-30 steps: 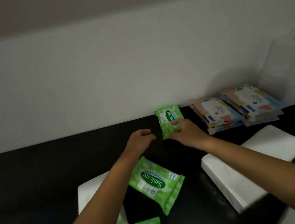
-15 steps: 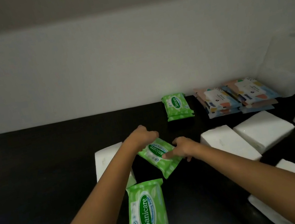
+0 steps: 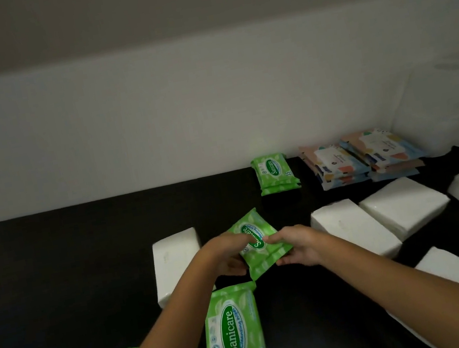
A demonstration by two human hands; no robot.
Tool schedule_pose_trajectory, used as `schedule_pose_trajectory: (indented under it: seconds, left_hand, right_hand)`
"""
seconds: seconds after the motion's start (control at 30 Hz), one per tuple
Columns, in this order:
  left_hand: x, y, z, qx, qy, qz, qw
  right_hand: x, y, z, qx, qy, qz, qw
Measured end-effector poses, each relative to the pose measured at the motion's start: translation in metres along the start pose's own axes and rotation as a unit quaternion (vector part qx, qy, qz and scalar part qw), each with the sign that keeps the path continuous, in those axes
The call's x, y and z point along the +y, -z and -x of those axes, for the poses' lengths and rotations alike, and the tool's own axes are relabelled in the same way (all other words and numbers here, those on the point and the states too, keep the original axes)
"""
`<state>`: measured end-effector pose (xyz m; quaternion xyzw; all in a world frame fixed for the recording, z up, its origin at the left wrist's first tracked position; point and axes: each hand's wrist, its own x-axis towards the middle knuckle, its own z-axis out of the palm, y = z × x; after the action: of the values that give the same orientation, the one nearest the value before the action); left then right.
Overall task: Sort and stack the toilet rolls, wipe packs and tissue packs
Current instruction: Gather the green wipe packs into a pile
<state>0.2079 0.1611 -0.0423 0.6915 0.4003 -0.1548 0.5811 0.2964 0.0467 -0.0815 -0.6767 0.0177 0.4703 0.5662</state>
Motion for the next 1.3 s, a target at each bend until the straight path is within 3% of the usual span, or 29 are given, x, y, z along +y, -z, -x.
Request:
schedule_pose_trajectory:
  seconds: [0.2,0.4,0.73,1.1,1.3]
  left_hand:
    - [0.008,0.013,-0.01,0.012,-0.032,0.122,0.992]
    - [0.034,0.031,-0.034,0.009,-0.113,0.206,0.972]
    - [0.117,0.027,-0.084,0.013,-0.181,0.185,0.966]
    - [0.141,-0.001,-0.14,0.079,-0.202,0.126,0.968]
    - [0.136,-0.01,-0.153,0.08,-0.195,0.073,0.975]
  right_hand:
    - [-0.015,-0.005,-0.006,-0.024,0.034,-0.113,0.993]
    - [-0.055,-0.013,-0.015,0.008,0.112,-0.123,0.986]
    - [-0.118,0.028,-0.047,0.164,0.257,0.078,0.949]
    - [-0.127,0.065,-0.091,0.221,0.244,0.128,0.935]
    - [-0.118,0.075,-0.101,0.212,0.228,0.159,0.937]
